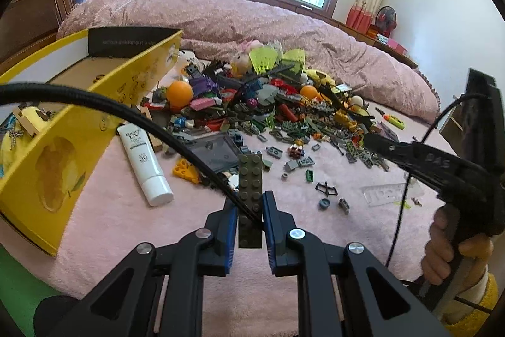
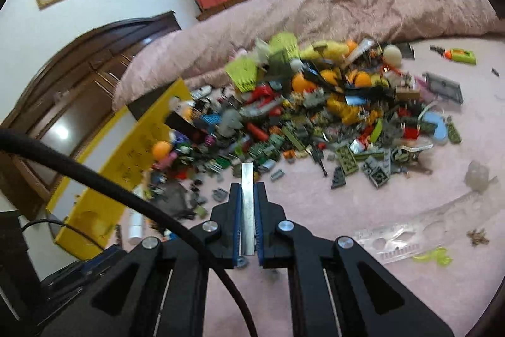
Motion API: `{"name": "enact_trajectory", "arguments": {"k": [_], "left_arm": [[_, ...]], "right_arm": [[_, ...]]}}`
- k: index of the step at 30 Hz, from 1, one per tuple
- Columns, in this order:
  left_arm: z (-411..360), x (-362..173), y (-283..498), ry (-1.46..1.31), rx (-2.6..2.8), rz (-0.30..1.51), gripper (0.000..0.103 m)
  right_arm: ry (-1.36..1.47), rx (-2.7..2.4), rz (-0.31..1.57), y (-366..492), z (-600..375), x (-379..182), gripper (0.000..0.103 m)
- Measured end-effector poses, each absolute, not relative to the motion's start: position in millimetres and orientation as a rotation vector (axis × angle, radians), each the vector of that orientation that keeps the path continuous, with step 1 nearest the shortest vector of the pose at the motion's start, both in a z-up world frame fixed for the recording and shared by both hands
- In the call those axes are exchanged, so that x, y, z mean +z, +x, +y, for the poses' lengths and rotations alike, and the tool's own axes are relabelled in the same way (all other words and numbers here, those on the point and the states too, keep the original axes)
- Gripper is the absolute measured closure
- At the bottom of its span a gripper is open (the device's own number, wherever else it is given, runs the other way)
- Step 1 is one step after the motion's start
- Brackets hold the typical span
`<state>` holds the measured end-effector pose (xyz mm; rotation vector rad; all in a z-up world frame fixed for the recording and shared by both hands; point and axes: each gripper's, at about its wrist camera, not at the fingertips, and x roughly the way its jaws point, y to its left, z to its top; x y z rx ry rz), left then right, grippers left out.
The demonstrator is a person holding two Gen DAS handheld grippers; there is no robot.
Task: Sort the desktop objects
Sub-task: 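Grasp a thin grey bar with the right gripper while the left gripper holds the dark grey brick, then carry the dark grey brick and grey bar into the yellow box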
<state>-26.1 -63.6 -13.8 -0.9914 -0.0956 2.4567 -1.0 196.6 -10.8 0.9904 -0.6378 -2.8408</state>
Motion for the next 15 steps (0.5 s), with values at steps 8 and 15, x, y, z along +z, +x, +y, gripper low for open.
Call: {"name": "enact_trajectory", "arguments": {"k": [8, 15], "left_arm": [[-89.3, 7.6, -18.0, -0.94, 2.555, -0.108, 0.087], [-133.2, 25.6, -23.6, -0.915, 2.677, -0.142, 0.087]], "right_arm": [[0.905, -2.805, -0.517, 13.8, 156.3, 24.0, 0.095], [0.882, -2.73, -0.383, -2.2, 95.3, 35.3, 0.095]]}}
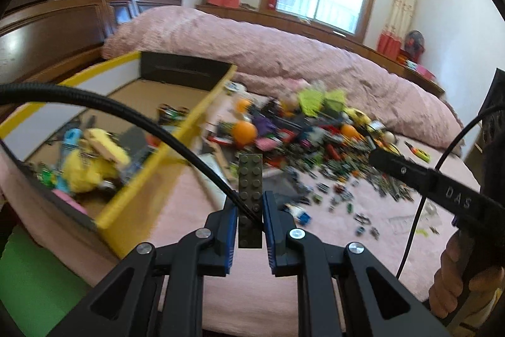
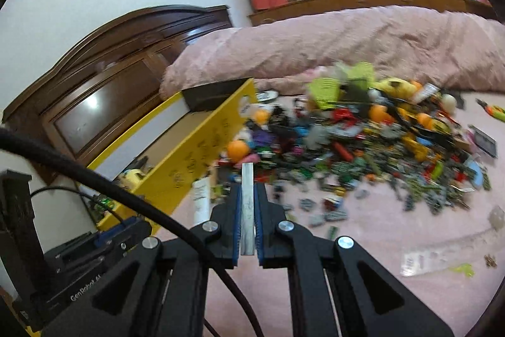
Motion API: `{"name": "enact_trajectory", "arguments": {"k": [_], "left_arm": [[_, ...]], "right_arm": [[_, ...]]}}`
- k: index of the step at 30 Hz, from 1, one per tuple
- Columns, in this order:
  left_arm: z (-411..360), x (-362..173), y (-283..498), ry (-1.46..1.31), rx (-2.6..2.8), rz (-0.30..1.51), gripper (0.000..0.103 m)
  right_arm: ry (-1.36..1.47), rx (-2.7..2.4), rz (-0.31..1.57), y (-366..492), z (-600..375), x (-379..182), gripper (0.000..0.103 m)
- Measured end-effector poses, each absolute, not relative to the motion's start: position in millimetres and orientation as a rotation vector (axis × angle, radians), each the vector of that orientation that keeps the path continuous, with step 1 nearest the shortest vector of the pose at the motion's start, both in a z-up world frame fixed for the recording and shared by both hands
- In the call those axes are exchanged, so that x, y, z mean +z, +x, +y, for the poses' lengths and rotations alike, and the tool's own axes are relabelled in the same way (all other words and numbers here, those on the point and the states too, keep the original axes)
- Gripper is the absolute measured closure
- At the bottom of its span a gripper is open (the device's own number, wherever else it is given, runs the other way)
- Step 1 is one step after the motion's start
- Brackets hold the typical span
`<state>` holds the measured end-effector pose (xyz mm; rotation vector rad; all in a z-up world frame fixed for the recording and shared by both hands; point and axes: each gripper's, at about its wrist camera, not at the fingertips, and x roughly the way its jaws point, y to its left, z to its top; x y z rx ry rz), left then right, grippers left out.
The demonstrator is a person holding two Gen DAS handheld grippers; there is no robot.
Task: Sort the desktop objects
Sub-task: 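Carry the dark grey brick and grey bar into the yellow box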
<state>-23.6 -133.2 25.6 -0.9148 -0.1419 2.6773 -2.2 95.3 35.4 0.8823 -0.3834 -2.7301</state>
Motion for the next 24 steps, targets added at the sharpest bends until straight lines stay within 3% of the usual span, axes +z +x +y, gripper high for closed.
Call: {"name": "enact_trajectory", "arguments": {"k": [24], "left_arm": [[-275.6, 49.1, -120.8, -0.991, 2.992, -0.273, 0.086]], "right_arm": [[0.887, -2.443, -0.031, -118.3, -117.3, 43.3, 0.095]]}}
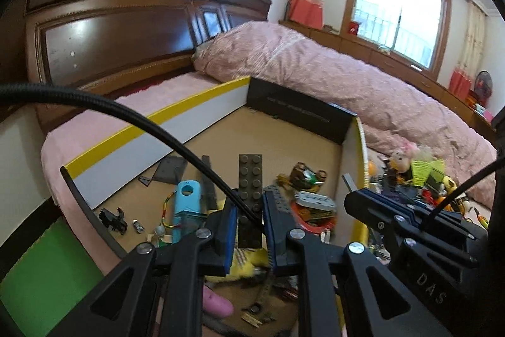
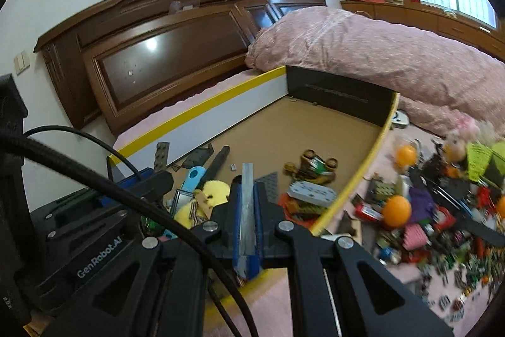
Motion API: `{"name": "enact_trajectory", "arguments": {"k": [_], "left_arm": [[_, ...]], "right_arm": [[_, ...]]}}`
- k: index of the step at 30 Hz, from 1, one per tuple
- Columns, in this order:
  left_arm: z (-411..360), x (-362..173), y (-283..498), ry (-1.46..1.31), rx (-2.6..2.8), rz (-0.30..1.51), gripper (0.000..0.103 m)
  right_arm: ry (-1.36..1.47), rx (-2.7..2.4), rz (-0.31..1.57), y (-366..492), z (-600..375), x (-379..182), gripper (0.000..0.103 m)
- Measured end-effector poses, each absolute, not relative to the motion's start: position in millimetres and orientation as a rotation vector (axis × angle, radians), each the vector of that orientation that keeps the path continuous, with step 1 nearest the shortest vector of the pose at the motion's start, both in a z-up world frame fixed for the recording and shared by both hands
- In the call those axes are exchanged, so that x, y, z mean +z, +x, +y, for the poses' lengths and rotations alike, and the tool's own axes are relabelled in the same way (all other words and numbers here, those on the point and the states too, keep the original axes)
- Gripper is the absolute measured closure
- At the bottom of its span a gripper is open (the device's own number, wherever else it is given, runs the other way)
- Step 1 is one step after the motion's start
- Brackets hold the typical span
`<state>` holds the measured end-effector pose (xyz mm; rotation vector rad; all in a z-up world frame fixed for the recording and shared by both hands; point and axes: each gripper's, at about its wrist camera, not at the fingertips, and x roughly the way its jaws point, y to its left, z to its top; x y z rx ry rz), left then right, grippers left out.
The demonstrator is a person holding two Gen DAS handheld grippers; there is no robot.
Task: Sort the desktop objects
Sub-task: 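Carry the dark grey brick and grey bar into the yellow box, then open both grippers inside the yellow box to release the pieces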
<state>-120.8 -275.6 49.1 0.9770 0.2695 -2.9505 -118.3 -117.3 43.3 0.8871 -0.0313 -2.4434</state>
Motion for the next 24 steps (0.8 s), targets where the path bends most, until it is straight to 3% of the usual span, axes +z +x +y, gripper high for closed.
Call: {"name": "enact_trajectory", "arguments": {"k": [5, 9, 12, 14, 24], "left_arm": [[-292.8, 39.2, -130.6, 0.982, -2.902, 0.367, 0.067], [-297.0, 33.4, -133.7, 0.986, -2.885, 0.356, 0.061], [-298.9, 30.5, -138.4, 0.999, -2.881, 0.361, 0.059], [-300.6, 28.9, -141.2, 1.005, -2.872, 0.37, 0.051], [-299.3, 29.0, -139.0, 1.01, -2.878, 0.382, 0.051]], "right_arm": [[0.917, -2.449, -0.007, -135.4, -131.0, 33.0, 0.092], [0.947, -2.443, 0.016, -142.1, -134.1, 22.6, 0.081], [0.961, -2.44, 0.018, -145.0, -135.0, 17.0, 0.081], [0.97, -2.433, 0.008, -146.3, -135.0, 14.7, 0.081], [0.936, -2.505, 0.005, -140.9, -127.6, 20.0, 0.08]]}}
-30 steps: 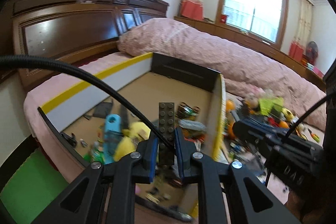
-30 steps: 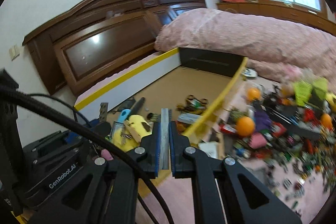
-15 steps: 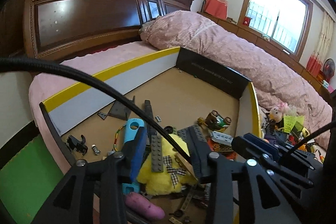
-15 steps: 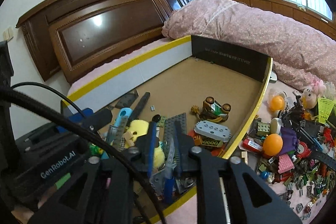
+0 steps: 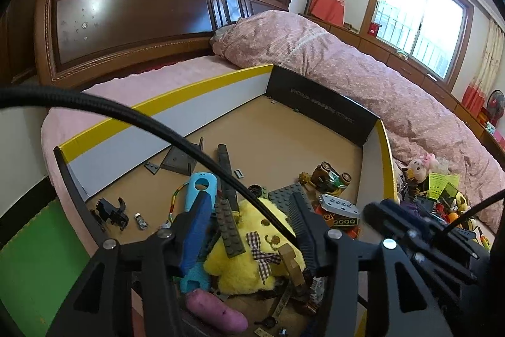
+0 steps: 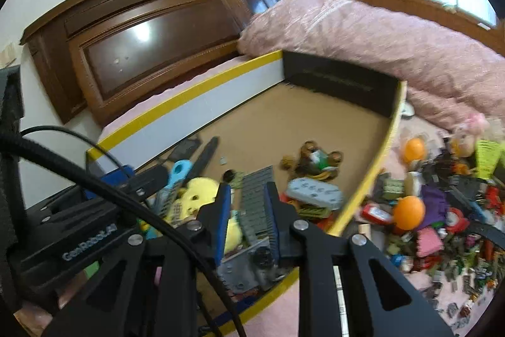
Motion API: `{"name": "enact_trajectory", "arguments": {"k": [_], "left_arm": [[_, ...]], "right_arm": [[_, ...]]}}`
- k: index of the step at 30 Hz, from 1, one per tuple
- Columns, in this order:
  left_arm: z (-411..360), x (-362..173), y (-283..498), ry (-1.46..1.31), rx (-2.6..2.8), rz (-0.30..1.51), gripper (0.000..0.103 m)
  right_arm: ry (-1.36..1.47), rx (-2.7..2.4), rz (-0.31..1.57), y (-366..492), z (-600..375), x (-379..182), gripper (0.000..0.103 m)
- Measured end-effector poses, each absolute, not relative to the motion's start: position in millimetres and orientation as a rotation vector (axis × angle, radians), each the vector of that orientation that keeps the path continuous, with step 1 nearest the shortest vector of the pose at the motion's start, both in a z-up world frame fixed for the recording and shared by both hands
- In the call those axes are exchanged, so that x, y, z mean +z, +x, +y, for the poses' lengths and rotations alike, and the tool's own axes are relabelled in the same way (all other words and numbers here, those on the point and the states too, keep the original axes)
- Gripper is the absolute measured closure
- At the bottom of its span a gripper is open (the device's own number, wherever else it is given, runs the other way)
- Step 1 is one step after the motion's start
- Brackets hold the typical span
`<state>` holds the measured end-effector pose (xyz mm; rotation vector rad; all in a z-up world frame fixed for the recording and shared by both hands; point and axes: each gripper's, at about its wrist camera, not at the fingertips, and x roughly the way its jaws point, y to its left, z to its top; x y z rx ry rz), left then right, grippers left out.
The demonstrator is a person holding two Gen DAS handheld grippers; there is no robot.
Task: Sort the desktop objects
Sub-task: 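Open both grippers inside the yellow box to release the pieces, then withdraw both grippers from the yellow box back over the pile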
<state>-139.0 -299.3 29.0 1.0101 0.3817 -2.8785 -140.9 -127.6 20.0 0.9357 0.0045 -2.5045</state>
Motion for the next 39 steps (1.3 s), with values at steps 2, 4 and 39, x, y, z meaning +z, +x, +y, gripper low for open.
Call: {"name": "enact_trajectory", "arguments": {"k": [2, 4, 39], "left_arm": [[-298.7, 30.3, -135.4, 1.006, -2.888, 0.38, 0.051], [-295.9, 31.9, -131.4, 1.002, -2.897, 0.369, 0.051], [-104.7, 52.4, -65.3, 1.15, -3.19, 0.613, 0.051]], "right_arm": [[0.866, -2.617, 0.025, -133.1, -122.4, 22.6, 0.066], [0.825, -2.642, -0.003, -127.7, -117.4, 22.5, 0.063], [0.819, -2.668, -0.408, 71.5, 48.2, 8.7, 0.063]]}}
